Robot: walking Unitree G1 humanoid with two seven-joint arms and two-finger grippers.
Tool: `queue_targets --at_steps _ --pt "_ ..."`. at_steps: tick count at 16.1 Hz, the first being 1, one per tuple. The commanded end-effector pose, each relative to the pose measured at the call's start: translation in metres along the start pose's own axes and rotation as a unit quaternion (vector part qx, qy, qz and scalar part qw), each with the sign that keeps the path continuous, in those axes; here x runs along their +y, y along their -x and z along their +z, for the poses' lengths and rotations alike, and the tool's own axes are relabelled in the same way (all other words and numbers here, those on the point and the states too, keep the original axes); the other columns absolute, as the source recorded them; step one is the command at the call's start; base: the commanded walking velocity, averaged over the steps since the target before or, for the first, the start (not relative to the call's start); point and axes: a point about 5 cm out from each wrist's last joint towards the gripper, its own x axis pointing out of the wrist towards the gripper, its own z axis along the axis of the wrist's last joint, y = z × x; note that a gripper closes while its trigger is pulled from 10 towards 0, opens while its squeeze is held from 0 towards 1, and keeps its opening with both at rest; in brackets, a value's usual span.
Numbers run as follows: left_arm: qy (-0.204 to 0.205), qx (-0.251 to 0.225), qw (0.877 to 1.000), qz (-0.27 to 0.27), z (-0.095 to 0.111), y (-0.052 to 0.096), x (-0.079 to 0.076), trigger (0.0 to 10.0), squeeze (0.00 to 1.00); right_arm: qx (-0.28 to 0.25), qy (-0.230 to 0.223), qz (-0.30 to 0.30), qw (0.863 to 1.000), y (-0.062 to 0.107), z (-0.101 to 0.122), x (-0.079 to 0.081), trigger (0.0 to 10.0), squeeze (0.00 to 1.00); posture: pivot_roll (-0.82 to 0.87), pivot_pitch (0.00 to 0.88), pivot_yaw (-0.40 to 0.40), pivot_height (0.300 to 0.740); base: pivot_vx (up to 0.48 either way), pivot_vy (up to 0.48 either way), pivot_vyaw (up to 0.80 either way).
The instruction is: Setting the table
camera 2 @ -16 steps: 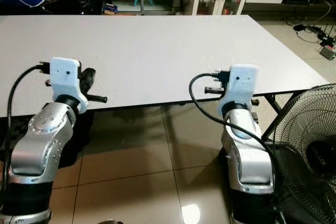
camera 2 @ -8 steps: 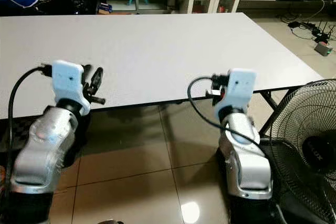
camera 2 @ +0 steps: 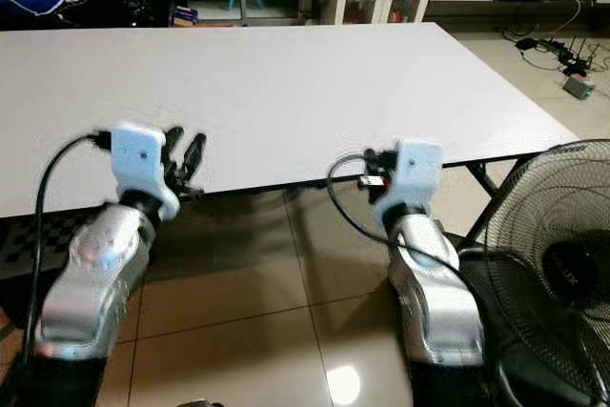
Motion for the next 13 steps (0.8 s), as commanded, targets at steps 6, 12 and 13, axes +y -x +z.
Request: queue_targets --at_steps 6,12,13 --pt "-0.002 0.016 1.0 0.003 -0.005 0.008 0.003 10.0 0.0 -0.01 0.036 0.034 0.999 0.006 0.001 0.005 10.0 0.0 0.01 0.0 -0.013 0.74 0.0 0.391 0.0" --pt "0.003 0.029 1.0 0.006 -0.006 0.016 0.008 10.0 0.0 -0.009 0.035 0.044 0.998 0.01 0.0 0.005 10.0 0.0 0.01 0.0 -0.021 0.74 0.0 0.48 0.79" --pt "0.005 0.03 1.0 0.006 -0.006 0.017 0.008 10.0 0.55 -0.008 0.034 0.045 0.998 0.011 0.0 0.006 10.0 0.0 0.01 0.0 -0.023 0.74 0.0 0.48 0.8"
